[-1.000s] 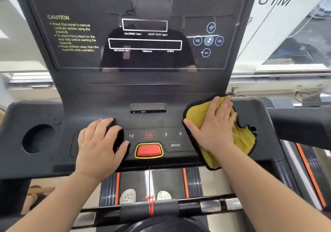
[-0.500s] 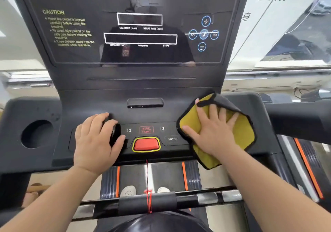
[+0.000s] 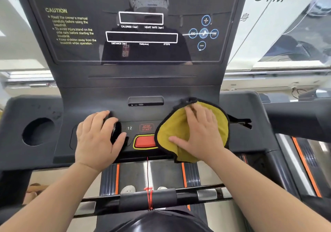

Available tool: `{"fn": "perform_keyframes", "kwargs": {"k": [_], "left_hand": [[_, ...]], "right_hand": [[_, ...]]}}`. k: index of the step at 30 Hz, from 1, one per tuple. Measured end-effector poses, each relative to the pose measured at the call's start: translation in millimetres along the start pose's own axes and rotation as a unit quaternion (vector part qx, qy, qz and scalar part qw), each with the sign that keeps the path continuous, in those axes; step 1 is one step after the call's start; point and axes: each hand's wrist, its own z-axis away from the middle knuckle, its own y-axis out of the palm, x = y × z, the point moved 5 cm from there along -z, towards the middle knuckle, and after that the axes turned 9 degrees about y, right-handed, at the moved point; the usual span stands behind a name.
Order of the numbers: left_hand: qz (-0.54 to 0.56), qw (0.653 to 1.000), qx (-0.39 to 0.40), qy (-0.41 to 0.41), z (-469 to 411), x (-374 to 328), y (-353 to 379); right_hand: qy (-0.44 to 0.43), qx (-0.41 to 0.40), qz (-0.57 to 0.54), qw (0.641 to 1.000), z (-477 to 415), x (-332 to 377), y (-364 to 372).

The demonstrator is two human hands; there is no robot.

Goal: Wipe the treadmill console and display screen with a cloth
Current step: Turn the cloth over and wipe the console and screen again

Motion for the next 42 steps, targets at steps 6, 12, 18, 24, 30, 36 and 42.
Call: {"fn": "perform_keyframes", "kwargs": {"k": [6,12,18,24,30,36,42], "left_hand": [[-0.001,1.0,0.004,-0.003,-0.9,-0.7,-1.1],[0.007,1.0,-0.002,-0.005,-0.9,-0.4,-1.1],[0.034,0.999,-0.034,0.003,0.0,1.9,-4.0],[0.061,0.996,-0.059,0.0,3.2,9.2,-15.4],[0.052,0.998,-0.039,-0.011,13.3,49.4,-24.9],[0.048,0.998,-0.012,0.033,14.3,71.5,-23.0],[0.063,0.996,0.016,0.058,16.8,76.3,-19.3]], "right_hand": [[0.071,0.07,0.0,0.995,-32.9,15.0,7.6],[-0.115,0.099,0.039,0.988,9.4,50.3,20.7],[-0.094,0.066,0.041,0.993,31.9,-32.6,17.6],[0.115,0.051,0.051,0.991,-11.7,-15.6,8.9],[0.072,0.122,0.04,0.989,2.2,74.7,24.0],[-0.047,0.119,0.021,0.992,39.8,56.9,28.2],[0.249,0.113,-0.019,0.962,12.4,-15.3,9.1]]}}
